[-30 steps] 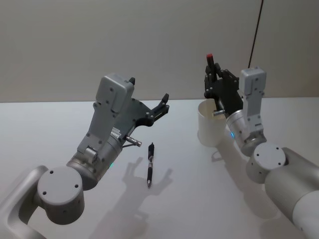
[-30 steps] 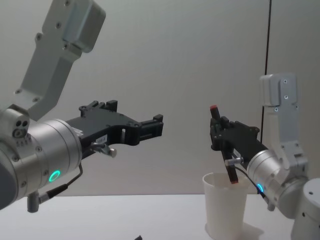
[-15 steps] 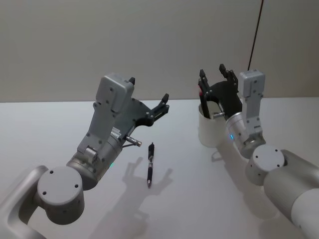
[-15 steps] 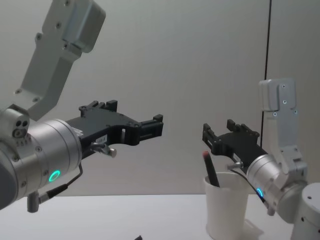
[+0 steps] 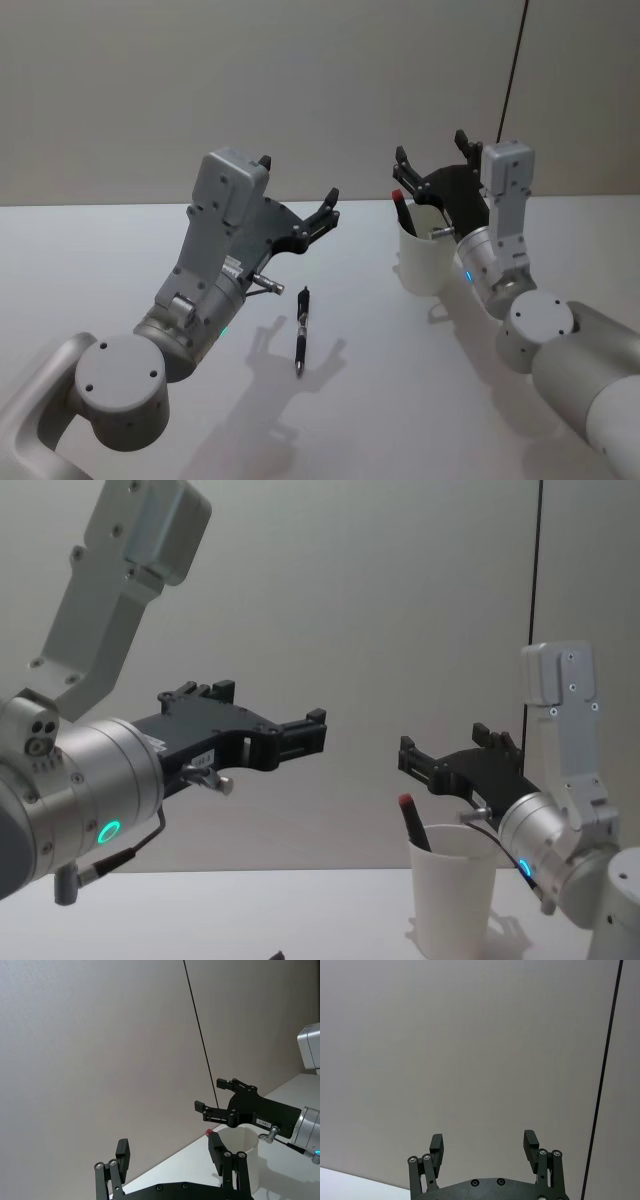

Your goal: Place the pen into the pen holder.

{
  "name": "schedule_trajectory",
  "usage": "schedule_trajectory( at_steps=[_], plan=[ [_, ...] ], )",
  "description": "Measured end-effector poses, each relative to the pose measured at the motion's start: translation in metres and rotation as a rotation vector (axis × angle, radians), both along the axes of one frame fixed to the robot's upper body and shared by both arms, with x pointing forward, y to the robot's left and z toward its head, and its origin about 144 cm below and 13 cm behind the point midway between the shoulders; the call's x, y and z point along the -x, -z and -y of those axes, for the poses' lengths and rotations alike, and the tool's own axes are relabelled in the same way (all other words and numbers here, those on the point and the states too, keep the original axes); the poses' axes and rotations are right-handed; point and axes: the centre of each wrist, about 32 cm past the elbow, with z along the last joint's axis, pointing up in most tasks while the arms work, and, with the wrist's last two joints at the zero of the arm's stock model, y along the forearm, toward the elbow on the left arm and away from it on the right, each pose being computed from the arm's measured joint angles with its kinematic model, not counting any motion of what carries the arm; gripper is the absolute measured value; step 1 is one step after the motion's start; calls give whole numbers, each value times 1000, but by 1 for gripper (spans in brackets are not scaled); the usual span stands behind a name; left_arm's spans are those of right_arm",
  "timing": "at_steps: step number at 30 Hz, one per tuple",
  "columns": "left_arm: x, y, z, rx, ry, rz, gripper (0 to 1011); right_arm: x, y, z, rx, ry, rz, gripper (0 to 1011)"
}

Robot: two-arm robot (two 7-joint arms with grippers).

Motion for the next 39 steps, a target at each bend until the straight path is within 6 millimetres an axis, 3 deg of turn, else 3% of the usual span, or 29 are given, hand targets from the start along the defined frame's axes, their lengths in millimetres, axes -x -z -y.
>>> schedule_trajectory(
  at_steps=[16,39],
  plan=[
    [0,0,0,0,0,0,1003,6,-20,16,7,5,-87,1001],
    [0,0,0,0,0,0,1003,52,-66,67,35,47,-230,1001]
  ],
)
